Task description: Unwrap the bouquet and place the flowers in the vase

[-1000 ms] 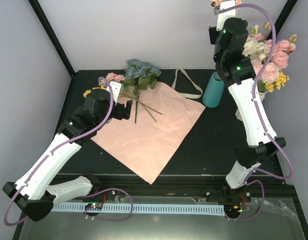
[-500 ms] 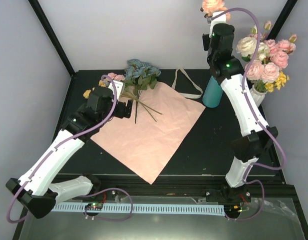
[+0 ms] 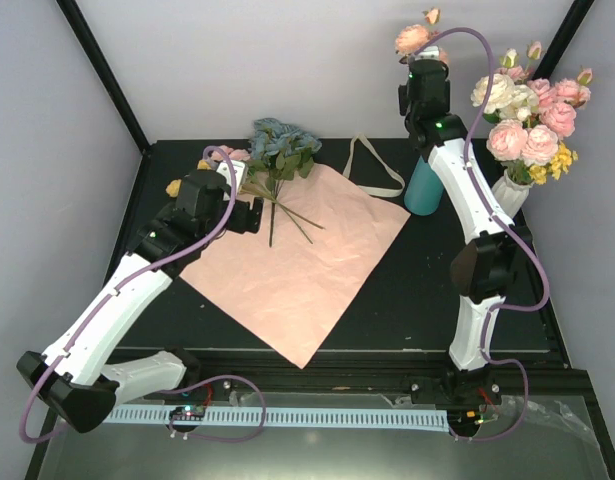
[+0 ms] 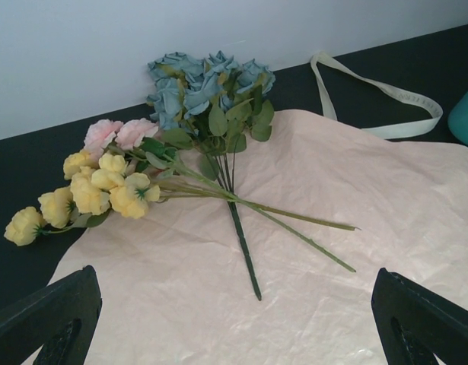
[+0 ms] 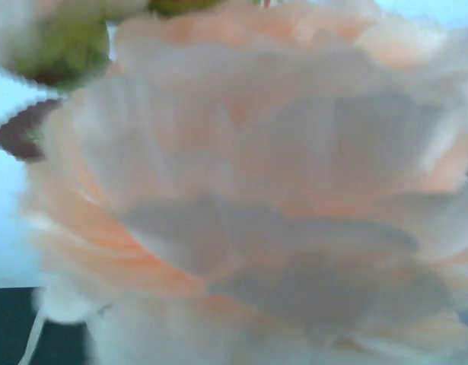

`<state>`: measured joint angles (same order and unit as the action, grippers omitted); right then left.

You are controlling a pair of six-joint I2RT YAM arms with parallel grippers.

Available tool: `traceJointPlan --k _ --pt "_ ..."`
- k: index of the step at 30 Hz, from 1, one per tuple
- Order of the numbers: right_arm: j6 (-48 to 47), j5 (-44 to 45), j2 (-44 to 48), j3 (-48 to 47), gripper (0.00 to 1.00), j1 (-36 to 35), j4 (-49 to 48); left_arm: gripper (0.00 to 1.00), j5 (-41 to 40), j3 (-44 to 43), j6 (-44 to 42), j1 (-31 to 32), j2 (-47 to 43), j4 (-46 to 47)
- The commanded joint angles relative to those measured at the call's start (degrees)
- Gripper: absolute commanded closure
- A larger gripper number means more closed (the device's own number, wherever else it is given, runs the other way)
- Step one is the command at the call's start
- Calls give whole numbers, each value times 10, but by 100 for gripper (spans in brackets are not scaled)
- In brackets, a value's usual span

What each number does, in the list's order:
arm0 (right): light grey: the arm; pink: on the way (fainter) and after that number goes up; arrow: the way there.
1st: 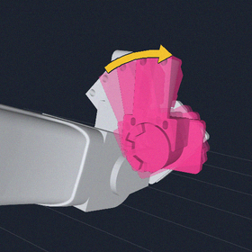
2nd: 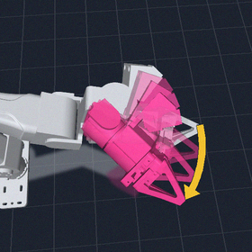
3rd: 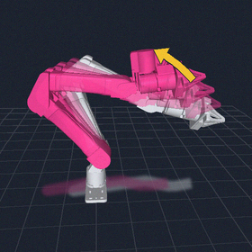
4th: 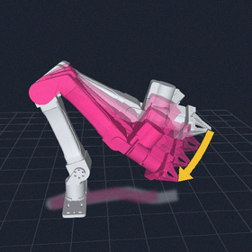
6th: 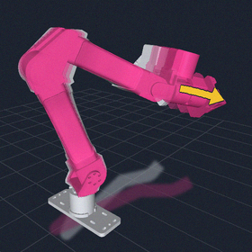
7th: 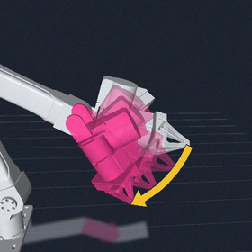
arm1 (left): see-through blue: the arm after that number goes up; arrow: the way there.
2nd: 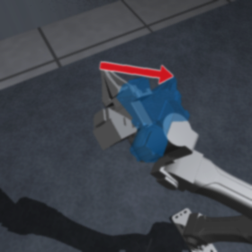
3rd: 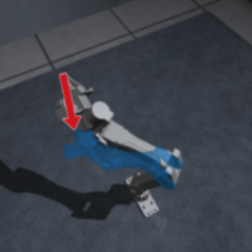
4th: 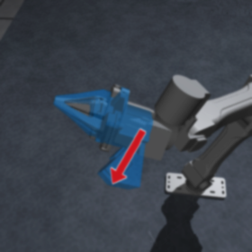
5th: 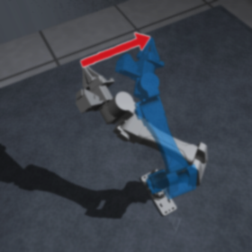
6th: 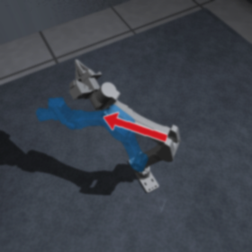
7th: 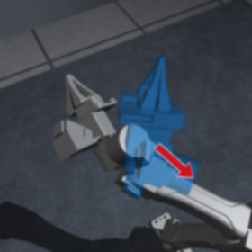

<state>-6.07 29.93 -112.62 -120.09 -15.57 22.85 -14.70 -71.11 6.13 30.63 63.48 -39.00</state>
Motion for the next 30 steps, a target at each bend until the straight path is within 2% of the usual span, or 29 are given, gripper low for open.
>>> traceJointPlan --k 1,5,12,14,21,30 --pt "23 21 -2 -20 66 4 7 1 8 -21 -6 -11 3 6" --pt "36 28 -3 -20 39 4 22 1 14 -22 -2 -14 10 8" --pt "78 1 12 -49 6 4 71 1 33 -40 12 -17 36 6" --pt "94 -17 20 -64 0 4 95 1 40 -50 21 -19 52 1" --pt "137 -85 65 -74 0 -5 150 1 61 -115 84 -25 150 -29" --pt "165 -138 156 -5 0 -51 165 2 53 -265 219 -63 321 -144"
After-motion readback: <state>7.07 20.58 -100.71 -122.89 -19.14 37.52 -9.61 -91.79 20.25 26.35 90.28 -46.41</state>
